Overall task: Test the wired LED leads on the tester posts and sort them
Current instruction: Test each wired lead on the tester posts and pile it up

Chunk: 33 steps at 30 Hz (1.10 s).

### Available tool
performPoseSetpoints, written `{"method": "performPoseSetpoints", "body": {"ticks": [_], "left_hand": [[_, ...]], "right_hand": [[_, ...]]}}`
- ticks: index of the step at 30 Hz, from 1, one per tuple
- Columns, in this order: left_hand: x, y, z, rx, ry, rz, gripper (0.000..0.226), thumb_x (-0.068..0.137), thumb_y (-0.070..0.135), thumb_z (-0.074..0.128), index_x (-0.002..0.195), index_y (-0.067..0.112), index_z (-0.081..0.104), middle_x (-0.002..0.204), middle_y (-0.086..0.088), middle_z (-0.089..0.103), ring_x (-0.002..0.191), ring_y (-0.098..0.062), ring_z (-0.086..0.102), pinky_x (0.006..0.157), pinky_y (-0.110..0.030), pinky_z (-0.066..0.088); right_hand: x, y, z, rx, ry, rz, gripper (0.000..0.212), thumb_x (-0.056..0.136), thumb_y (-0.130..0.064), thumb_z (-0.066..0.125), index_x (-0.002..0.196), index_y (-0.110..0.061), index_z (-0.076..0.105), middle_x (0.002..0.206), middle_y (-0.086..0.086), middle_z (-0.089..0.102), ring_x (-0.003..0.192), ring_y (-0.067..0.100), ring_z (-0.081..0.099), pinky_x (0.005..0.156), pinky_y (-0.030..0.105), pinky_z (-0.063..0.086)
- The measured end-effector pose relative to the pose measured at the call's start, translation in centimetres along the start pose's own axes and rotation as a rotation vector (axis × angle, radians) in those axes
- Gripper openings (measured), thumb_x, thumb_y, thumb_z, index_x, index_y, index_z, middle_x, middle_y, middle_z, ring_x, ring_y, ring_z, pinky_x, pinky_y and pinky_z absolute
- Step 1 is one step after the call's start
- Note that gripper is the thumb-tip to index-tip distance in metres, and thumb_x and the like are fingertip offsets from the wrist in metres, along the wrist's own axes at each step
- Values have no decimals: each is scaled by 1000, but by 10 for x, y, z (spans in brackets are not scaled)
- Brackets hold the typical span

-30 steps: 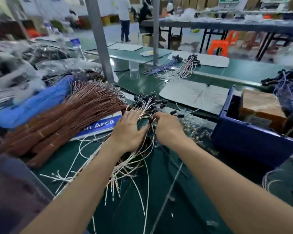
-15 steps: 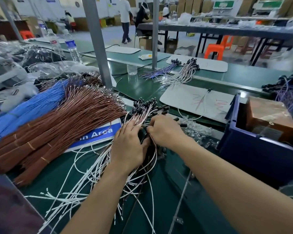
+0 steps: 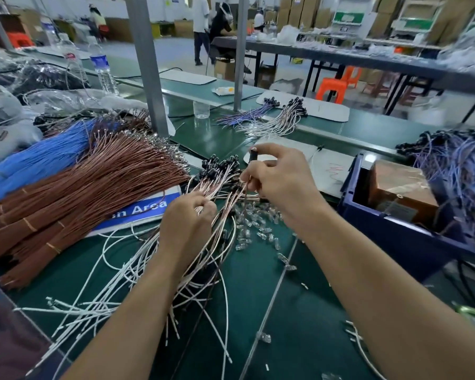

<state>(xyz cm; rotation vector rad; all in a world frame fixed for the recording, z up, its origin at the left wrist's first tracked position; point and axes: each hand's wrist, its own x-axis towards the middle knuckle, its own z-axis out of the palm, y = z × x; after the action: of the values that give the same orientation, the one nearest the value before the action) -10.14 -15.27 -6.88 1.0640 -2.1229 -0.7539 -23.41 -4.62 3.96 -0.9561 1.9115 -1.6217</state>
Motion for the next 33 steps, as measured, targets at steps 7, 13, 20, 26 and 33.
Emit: {"method": "performPoseSetpoints", "body": {"ticks": [7,13,20,26,33], "left_hand": [[-17,70,-64,-309,-424,143,43,89,67,52,112,39,75,107,22,75,103,3,68,90,-28,53],[-60,131,-45,-571,-594,201,22,99,12,64,115,25,71,95,-5,79,83,-12,73,77,-25,60],[-73,138,1,-666,-709,168,19,95,4,70,95,19,81,55,-5,63,42,-4,46,44,-10,33],[-83,139,37,-357,-653,282,20,93,23,75,87,41,81,63,8,71,53,-7,51,51,-26,41],[-117,162,75,-261,-653,471,7,91,35,71,91,40,75,61,19,65,50,0,50,50,-11,36]], "right_hand": [[-53,-42,-65,380,105,-79,15,101,4,54,104,-7,63,81,12,76,66,21,71,63,27,59],[-101,-43,-116,651,148,-76,16,99,3,51,96,-9,61,86,18,76,71,24,74,67,28,61],[-167,9,-191,613,306,-76,14,78,-5,61,87,-15,65,90,19,76,72,24,75,68,28,61],[-221,59,-239,182,461,24,27,54,-25,84,77,-16,73,74,10,75,62,21,73,60,26,61],[-233,71,-238,-878,475,28,40,71,-17,83,90,-50,70,99,-31,68,89,-7,61,87,9,43]]}}
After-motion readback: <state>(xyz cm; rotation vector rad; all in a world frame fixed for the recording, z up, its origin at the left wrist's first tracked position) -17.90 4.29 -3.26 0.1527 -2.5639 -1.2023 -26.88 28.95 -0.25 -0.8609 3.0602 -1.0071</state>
